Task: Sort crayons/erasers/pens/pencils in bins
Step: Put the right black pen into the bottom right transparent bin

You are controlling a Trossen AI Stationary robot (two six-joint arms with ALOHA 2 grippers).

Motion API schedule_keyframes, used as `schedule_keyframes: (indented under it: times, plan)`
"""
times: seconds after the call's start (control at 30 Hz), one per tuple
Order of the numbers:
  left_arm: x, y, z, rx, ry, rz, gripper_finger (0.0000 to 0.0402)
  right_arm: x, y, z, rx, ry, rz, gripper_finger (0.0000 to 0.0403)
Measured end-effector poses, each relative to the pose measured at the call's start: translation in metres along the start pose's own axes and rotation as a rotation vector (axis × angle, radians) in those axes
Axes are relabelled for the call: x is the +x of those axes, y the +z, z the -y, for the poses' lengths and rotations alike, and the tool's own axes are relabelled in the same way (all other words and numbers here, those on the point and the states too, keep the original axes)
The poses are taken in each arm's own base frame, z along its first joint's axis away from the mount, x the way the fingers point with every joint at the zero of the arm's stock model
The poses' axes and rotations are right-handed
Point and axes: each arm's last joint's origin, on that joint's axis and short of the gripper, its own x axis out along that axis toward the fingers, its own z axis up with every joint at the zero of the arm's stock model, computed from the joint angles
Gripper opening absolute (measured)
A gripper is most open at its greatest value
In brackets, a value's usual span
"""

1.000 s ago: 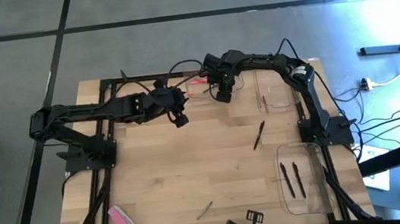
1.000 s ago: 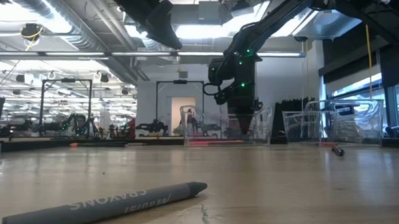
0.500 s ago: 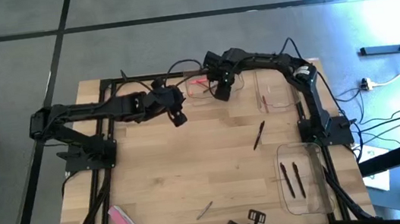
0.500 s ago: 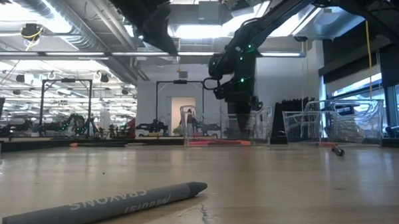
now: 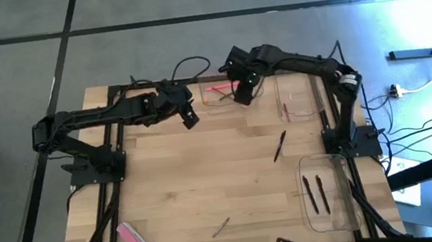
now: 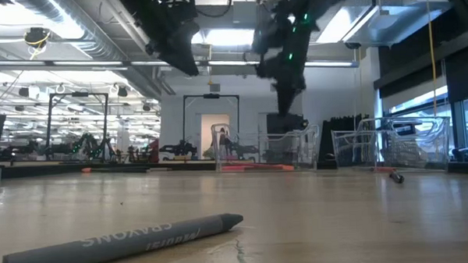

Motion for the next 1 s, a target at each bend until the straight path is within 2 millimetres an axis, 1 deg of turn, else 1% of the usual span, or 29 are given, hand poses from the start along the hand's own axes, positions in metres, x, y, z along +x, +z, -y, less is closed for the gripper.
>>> schedule_keyframes:
  times: [0.2,0.33,0.5,0.67,0.8,0.9,1.0]
  plan:
    - [-0.001,-0.003,0.002,0.017,-0.006,-0.024,0.0094,-0.042,-0.017,-0.031,-0.007,-0.033,-0.006,0.0113]
    - [-0.002,-0.005,0.002,0.031,-0.007,-0.043,0.0094,-0.059,-0.041,-0.051,0.047,-0.041,0.000,0.0113]
    - [-0.002,-0.005,0.002,0.036,-0.007,-0.044,0.0094,-0.062,-0.080,-0.068,0.190,-0.020,0.024,0.0113]
    - [-0.002,-0.005,0.002,0.038,-0.007,-0.043,0.0094,-0.061,-0.109,-0.084,0.369,0.005,0.039,0.0113]
    - [-0.002,-0.005,0.003,0.039,-0.039,-0.045,0.0094,-0.056,-0.123,-0.099,0.464,0.028,-0.011,0.0113]
    - [-0.002,-0.005,0.004,0.038,-0.068,-0.048,0.0094,-0.052,-0.129,-0.110,0.506,0.049,-0.035,0.0113]
    - [-0.002,-0.005,0.005,0.038,-0.084,-0.050,0.0094,-0.049,-0.133,-0.119,0.612,0.067,-0.063,0.0113]
